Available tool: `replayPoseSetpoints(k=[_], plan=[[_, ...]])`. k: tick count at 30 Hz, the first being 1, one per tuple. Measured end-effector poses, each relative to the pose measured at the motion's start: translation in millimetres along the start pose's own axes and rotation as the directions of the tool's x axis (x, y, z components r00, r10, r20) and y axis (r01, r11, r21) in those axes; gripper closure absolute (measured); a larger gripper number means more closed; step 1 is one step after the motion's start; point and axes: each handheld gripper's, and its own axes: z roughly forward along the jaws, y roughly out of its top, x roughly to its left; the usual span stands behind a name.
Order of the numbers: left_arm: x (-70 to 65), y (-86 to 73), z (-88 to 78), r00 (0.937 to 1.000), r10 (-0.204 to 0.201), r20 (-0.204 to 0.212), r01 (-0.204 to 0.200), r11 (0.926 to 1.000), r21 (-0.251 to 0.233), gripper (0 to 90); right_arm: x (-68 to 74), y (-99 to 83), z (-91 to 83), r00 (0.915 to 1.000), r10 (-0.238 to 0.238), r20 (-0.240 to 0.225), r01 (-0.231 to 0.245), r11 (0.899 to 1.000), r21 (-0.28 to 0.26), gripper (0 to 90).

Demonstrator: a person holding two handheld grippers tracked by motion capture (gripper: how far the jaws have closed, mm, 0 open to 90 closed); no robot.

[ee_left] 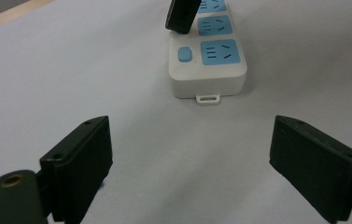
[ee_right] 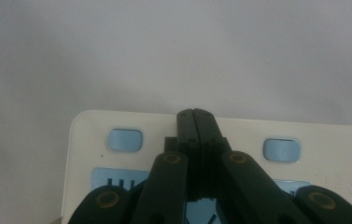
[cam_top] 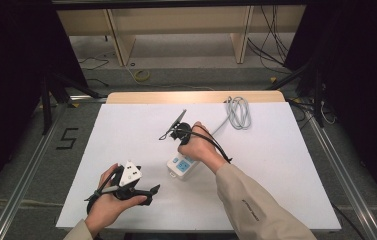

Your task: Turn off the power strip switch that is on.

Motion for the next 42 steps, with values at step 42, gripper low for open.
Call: replayPoseSetpoints(k=[42], plan=[[0.4, -0.2, -0.1, 1.0000, -0.001, 0.002, 0.001, 1.0000, -0.002, 12.8, 0.8, -0.3, -0.5, 1.0000, 0.003, 0.000, -0.003, 1.000, -0.008, 90.0]])
